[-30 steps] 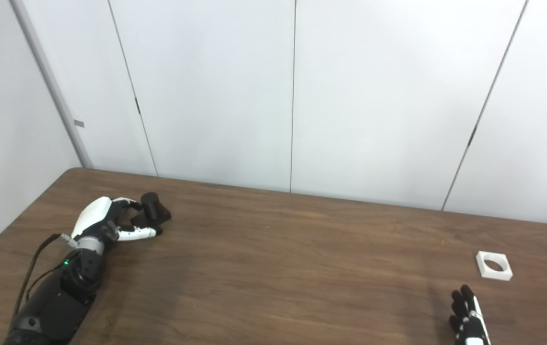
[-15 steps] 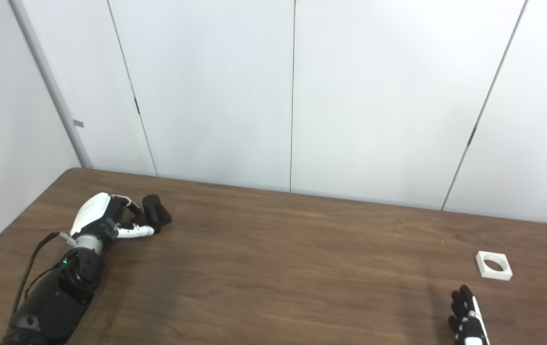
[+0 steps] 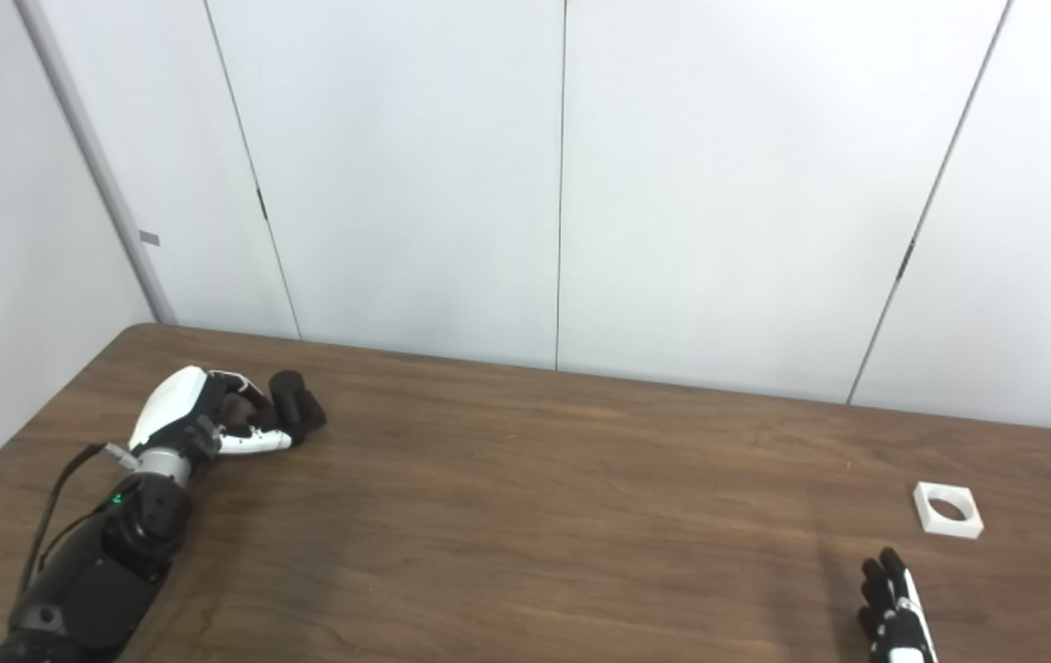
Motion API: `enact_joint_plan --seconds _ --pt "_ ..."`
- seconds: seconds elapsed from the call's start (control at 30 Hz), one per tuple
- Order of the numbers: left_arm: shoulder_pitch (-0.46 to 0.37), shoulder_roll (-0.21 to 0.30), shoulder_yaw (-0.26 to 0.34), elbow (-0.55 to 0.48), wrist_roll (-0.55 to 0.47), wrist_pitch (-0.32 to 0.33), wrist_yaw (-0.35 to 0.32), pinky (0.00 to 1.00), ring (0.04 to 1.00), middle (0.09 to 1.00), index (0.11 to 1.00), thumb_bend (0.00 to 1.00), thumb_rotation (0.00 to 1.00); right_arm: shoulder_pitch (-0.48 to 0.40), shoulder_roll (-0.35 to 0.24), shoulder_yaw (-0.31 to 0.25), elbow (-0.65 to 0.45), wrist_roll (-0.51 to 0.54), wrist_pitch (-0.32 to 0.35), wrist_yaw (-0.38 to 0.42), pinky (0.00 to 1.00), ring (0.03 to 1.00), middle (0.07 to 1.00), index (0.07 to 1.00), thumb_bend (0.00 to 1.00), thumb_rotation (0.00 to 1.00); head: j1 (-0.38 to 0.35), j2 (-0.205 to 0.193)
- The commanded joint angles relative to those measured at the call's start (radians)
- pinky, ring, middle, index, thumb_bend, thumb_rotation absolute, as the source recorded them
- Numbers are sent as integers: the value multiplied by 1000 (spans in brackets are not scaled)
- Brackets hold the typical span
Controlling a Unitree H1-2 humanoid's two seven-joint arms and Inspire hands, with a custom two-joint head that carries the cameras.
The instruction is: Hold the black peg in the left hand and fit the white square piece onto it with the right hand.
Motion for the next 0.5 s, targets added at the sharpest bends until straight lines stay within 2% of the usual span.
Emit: enact_joint_plan --seconds 0.0,0.17,0.27,0.47 --pt "8 15 -2 -53 -9 8 -24 797 865 766 485 520 46 34 15 12 1 2 -4 -2 1000 1000 985 1000 509 1000 0 1" --pt "60 7 -14 -167 0 27 -59 787 852 761 486 520 45 32 14 12 -1 0 -2 -3 1000 995 983 1000 509 1000 -5 9" --pt "89 0 -25 -230 5 28 -79 822 870 771 487 520 45 30 15 13 -1 -6 -3 -6 1000 990 977 1000 520 1000 -6 10" --pt "130 -19 -56 -349 29 73 -122 883 903 795 487 519 47 22 20 12 8 -8 -4 -12 1000 984 969 998 517 1000 -17 21"
